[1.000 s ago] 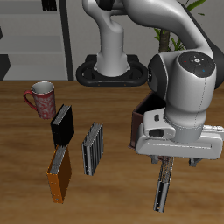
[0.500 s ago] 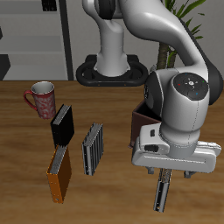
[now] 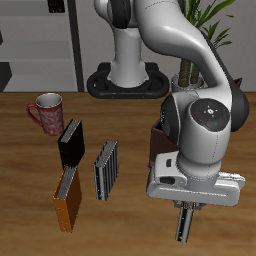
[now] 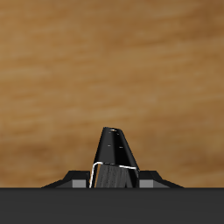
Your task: Place the left striped book into the left desk caddy's right compartment and place the right striped book into the left desk caddy's right compartment and place the orange book into the left desk caddy's left compartment
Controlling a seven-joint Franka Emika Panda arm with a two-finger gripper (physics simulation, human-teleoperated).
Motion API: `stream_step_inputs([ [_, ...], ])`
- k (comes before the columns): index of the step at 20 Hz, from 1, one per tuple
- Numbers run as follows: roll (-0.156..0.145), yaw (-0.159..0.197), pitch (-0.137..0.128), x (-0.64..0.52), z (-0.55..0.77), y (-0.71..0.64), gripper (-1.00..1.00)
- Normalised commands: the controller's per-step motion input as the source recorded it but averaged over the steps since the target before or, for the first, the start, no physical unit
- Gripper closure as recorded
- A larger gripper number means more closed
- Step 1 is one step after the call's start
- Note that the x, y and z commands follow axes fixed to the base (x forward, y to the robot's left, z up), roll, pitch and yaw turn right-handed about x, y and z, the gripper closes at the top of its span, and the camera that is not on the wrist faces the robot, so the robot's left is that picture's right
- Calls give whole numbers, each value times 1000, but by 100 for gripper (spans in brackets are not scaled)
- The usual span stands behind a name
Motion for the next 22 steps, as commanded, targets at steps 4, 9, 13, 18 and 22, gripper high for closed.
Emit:
stream_step_inputs([
  [4,-7,-6,9,2,-113,-65,100],
  [9,-9,-3,0,-25,80,-61,100],
  [13,-12,0,-20,-250,598,-58,100],
  [18,15,-2,-81,-448,828,-75,100],
  [22,-6,6,-147,-663,1138,-140,100],
])
